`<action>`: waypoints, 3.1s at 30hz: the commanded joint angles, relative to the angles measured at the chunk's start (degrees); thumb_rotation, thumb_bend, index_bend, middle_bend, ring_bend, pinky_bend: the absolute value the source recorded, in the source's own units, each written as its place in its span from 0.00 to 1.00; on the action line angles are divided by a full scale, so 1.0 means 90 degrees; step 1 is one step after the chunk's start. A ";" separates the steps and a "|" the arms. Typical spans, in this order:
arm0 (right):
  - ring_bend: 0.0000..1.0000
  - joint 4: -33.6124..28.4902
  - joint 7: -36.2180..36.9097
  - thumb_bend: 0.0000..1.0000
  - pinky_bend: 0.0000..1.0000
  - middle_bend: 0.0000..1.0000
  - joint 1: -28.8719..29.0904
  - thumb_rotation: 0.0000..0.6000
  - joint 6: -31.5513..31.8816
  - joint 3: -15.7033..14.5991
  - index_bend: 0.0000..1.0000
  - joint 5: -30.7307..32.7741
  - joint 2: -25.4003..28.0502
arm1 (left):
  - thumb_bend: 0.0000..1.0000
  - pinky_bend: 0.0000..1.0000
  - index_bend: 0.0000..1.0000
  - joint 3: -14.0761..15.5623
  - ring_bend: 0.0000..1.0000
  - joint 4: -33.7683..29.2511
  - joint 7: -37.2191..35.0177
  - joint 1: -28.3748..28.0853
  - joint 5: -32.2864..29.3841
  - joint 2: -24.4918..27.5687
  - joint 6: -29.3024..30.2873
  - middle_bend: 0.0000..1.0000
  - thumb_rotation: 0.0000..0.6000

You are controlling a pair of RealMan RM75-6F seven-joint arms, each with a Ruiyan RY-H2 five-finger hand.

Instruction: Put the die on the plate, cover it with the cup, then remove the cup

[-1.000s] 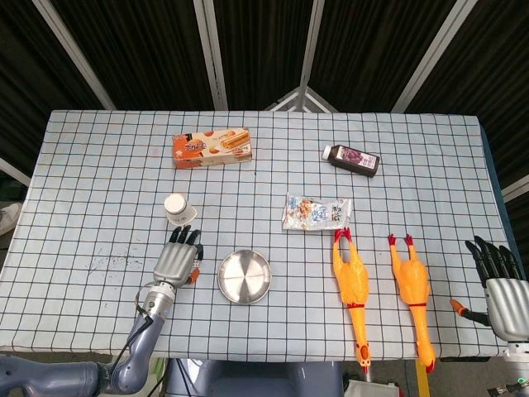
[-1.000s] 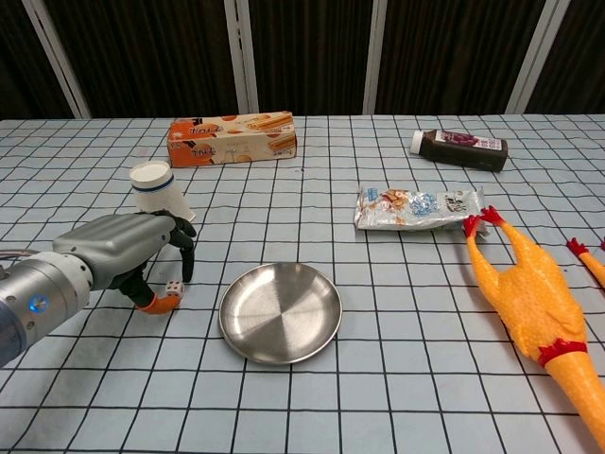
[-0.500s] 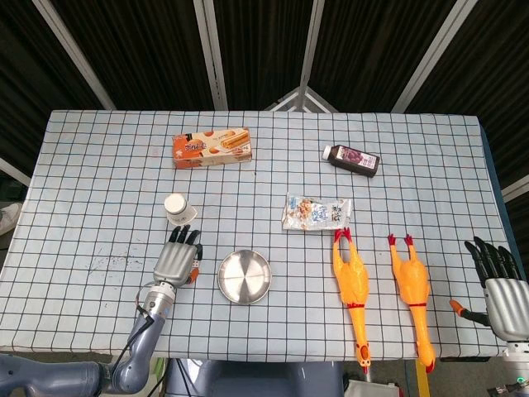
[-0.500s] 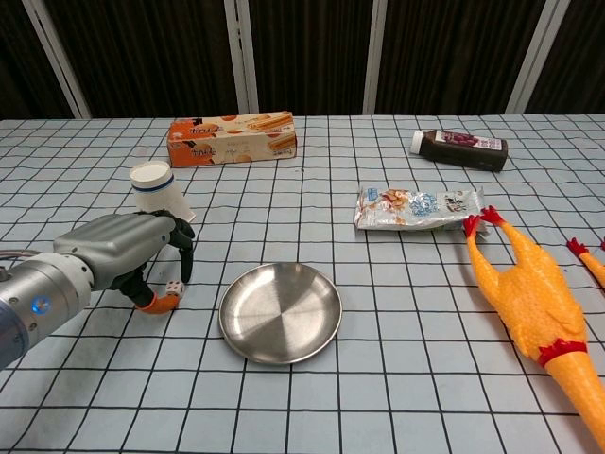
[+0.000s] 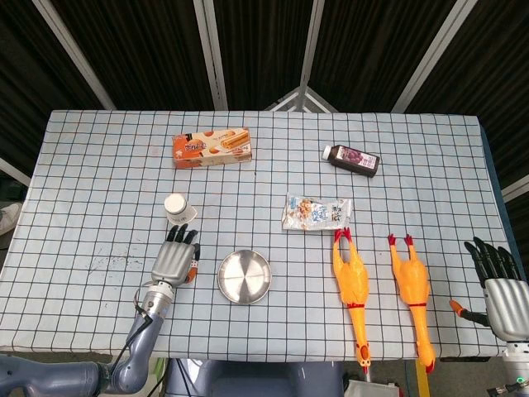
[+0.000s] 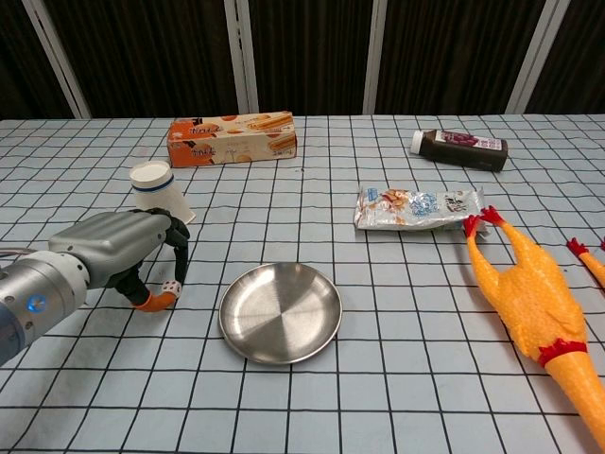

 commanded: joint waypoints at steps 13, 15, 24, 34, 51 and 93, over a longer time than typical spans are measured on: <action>0.07 -0.0002 -0.0027 0.09 0.00 0.02 -0.0001 1.00 -0.0036 0.0005 0.02 0.0055 0.0005 | 0.51 0.01 0.51 -0.0006 0.00 -0.0054 -0.0133 -0.0015 0.0273 0.0003 0.0085 0.15 1.00; 0.07 -0.0024 -0.0005 0.09 0.00 0.02 -0.0002 1.00 -0.0043 0.0004 0.02 0.0060 0.0019 | 0.51 0.01 0.51 -0.0005 0.00 -0.0114 -0.0177 -0.0009 0.0377 0.0018 0.0137 0.16 1.00; 0.07 -0.0049 -0.0012 0.09 0.00 0.02 -0.0015 1.00 -0.0014 -0.0007 0.03 0.0028 0.0035 | 0.51 0.01 0.52 -0.0122 0.00 -0.0576 -0.0484 0.0011 0.0582 0.0149 0.0182 0.16 1.00; 0.07 -0.0074 0.0023 0.09 0.00 0.02 -0.0037 1.00 0.0010 0.0003 0.02 0.0054 0.0067 | 0.51 0.00 0.52 -0.0163 0.00 -0.0424 -0.1072 -0.0141 0.0800 -0.0252 -0.0207 0.16 1.00; 0.07 -0.0087 0.0185 0.09 0.00 0.02 -0.0094 1.00 0.0075 -0.0006 0.03 0.0040 0.0139 | 0.41 0.00 0.27 -0.0247 0.00 -0.0033 -0.1064 -0.0340 0.0713 -0.0829 -0.0358 0.10 1.00; 0.07 -0.0207 -0.0085 0.09 0.00 0.02 -0.0072 1.00 -0.0170 -0.0032 0.02 0.0221 0.0127 | 0.20 0.00 0.08 -0.1402 0.00 -0.1460 0.0557 -0.0483 -0.1245 0.1949 0.0475 0.00 1.00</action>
